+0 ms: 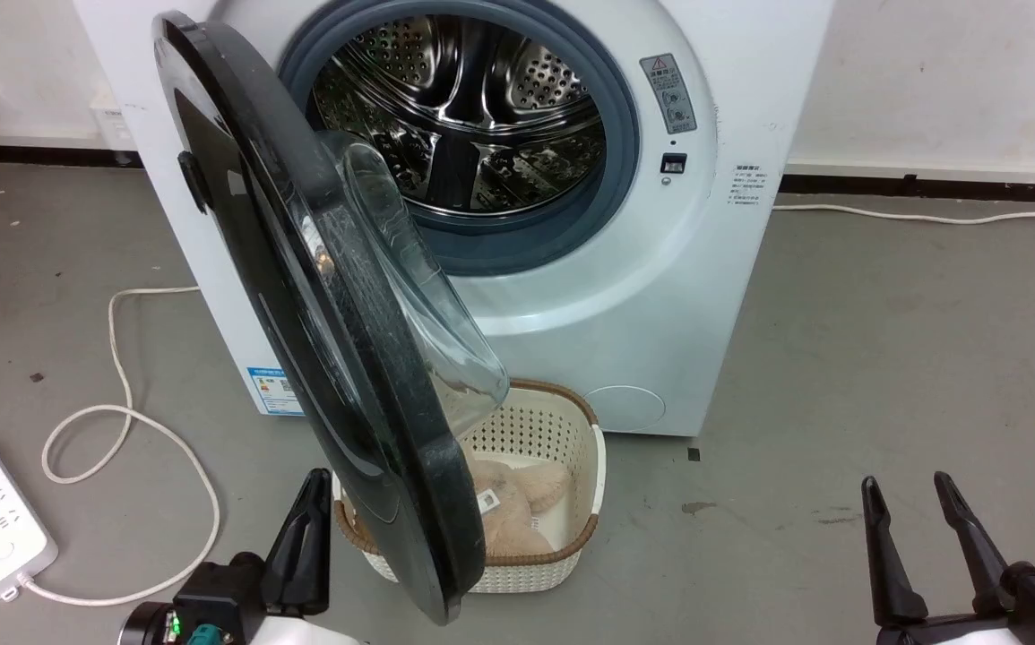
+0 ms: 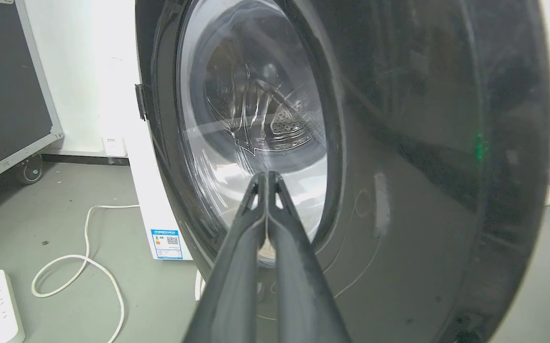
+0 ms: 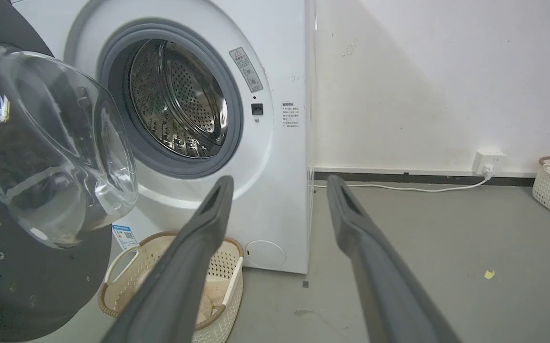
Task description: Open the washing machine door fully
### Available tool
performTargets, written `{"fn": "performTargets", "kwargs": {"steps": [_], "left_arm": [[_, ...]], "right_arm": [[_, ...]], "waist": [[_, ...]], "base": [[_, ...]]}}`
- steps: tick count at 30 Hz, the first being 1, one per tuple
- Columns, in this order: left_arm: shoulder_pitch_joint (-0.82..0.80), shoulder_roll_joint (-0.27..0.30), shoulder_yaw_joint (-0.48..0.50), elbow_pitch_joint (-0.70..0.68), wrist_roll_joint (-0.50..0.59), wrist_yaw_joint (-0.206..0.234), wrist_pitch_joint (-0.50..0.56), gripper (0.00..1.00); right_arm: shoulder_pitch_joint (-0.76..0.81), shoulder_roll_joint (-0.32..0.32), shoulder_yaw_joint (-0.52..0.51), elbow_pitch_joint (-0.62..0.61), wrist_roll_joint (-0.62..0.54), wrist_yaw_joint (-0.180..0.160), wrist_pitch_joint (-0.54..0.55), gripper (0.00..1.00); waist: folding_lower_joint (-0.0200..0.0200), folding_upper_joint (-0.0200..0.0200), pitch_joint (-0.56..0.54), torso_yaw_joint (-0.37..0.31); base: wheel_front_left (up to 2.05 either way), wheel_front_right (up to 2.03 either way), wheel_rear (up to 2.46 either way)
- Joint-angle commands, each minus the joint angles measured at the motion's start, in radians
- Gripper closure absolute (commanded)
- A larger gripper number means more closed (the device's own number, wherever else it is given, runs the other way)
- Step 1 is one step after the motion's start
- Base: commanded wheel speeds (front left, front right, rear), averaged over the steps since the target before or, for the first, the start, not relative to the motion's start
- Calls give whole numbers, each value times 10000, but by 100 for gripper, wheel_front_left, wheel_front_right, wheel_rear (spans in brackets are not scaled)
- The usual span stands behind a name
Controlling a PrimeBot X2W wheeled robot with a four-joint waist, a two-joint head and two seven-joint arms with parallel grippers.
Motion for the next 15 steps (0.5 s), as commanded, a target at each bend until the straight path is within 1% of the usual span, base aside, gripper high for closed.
{"fn": "performTargets", "kwargs": {"steps": [1, 5, 8, 11, 13, 15], "left_arm": [[73, 55, 3, -54, 26, 69, -53, 100], [-67, 20, 241, -522, -8, 216, -53, 100], [-270, -89, 744, -1269, -109, 608, -53, 100], [-615, -207, 1178, -2400, -194, 997, -53, 100], [-898, -251, 1238, -3237, -230, 1096, -53, 100], [-1214, -264, 1092, -4070, -192, 1084, 18, 100]], "right_arm": [[48, 47, 9, 36, 46, -7, -73, 0], [-27, 48, 32, 72, 116, -7, -85, 0], [-73, 48, 23, 83, 175, -7, -89, 0], [-91, 48, 22, 101, 232, -7, -81, 0], [-92, 48, -8, 152, 330, -7, -42, 0], [-89, 48, 9, 203, 358, -7, -19, 0]], "waist": [[0, 0, 2, 13], [0, 0, -7, 38], [0, 0, -34, 56], [0, 0, -79, 63], [0, 0, -110, 64], [0, 0, -137, 80]], "base": [[0, 0, 0], [0, 0, 0], [0, 0, 0], [0, 0, 0], [0, 0, 0], [0, 0, 0]]}}
